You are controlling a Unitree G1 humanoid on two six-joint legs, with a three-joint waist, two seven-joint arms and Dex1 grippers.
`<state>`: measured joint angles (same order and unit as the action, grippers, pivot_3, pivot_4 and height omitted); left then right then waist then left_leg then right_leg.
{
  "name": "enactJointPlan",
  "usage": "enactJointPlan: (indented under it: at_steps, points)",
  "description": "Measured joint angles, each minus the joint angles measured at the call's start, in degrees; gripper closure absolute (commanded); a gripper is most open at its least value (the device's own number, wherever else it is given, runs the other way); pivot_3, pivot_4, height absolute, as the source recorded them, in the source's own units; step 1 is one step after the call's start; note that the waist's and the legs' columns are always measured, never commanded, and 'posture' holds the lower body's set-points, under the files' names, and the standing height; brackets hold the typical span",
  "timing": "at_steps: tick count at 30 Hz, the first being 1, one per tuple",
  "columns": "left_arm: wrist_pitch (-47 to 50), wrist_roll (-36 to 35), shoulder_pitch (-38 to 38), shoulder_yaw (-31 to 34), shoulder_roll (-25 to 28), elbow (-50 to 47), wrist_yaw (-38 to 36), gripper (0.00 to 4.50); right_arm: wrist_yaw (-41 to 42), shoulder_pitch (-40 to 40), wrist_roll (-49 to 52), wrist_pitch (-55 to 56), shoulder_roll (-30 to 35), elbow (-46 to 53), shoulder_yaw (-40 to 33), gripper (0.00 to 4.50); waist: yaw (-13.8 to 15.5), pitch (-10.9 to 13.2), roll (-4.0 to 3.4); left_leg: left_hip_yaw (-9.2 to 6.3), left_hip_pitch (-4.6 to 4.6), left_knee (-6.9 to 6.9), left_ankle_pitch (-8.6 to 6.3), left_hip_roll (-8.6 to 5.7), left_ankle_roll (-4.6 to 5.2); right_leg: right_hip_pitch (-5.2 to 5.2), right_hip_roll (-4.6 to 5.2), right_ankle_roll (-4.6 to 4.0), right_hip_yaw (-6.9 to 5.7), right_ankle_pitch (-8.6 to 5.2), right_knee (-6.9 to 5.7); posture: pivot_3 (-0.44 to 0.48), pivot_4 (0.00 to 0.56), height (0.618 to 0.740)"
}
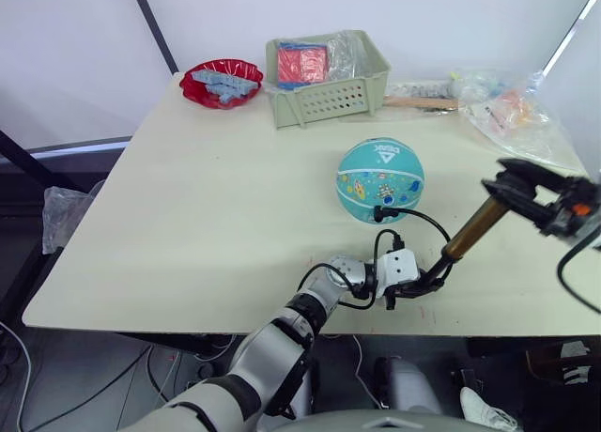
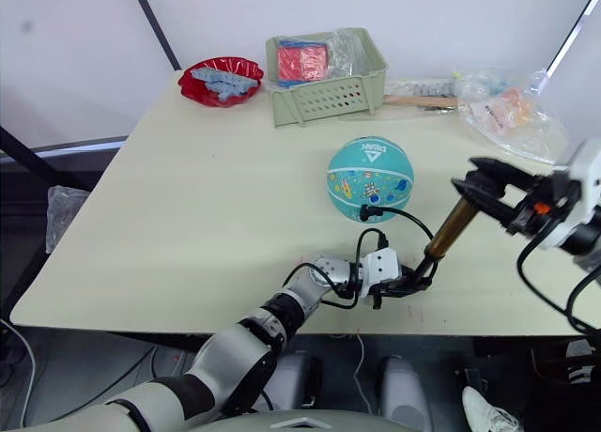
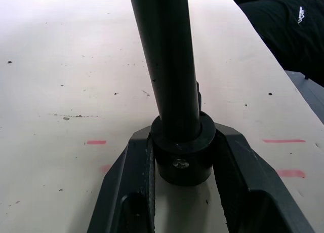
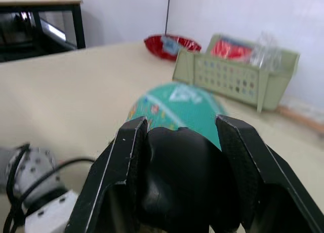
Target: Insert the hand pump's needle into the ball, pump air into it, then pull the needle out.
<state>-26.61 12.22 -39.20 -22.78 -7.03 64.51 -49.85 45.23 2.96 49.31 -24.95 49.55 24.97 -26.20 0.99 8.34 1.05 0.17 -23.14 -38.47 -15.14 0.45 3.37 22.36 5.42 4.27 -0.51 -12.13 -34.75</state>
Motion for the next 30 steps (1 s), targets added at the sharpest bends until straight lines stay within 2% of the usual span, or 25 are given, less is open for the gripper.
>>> enactJointPlan:
  at_steps: [8, 15, 22, 30]
  points:
    - [-0.2, 0.0, -0.2, 0.0, -0.1, 0.0, 0.0, 3.42, 0.3, 4.7, 5.7, -5.1, 4.5, 0.0, -5.1, 2.87, 0.0, 0.1, 0.04, -0.12, -0.55, -0.25, 0.01, -0.03, 0.0, 0.37, 0.02, 0.05, -0.08, 0.05, -0.02, 0.0, 0.15, 0.74]
    - [-0.2, 0.0, -0.1, -0.2, 0.0, 0.0, 0.1, 3.42, 0.5, -0.2, 4.1, -2.9, 0.6, 2.4, -7.1, 2.87, 0.0, 0.1, 0.1, -0.21, -0.53, -0.26, 0.01, -0.03, 0.0, 0.33, 0.01, 0.04, -0.14, 0.05, -0.04, 0.0, 0.15, 0.74]
    - [-0.2, 0.1, 0.1, -0.2, 0.1, 0.1, 0.2, 3.42, 1.2, -5.5, -1.5, 2.3, -4.0, 3.4, -2.8, 2.87, 0.0, -0.1, 0.34, -0.26, -0.49, -0.28, 0.01, -0.02, 0.0, 0.31, -0.05, 0.04, -0.16, 0.04, -0.08, 0.0, 0.15, 0.74]
    - [-0.1, 0.3, 0.9, -0.2, 0.2, 0.2, 0.8, 3.42, 2.0, -10.7, -13.6, 15.1, -12.5, -1.4, 7.7, 2.87, 0.0, -0.7, 0.79, -0.4, -0.4, -0.27, 0.01, 0.02, 0.0, 0.25, -0.11, 0.02, -0.27, 0.03, -0.08, 0.0, 0.15, 0.74]
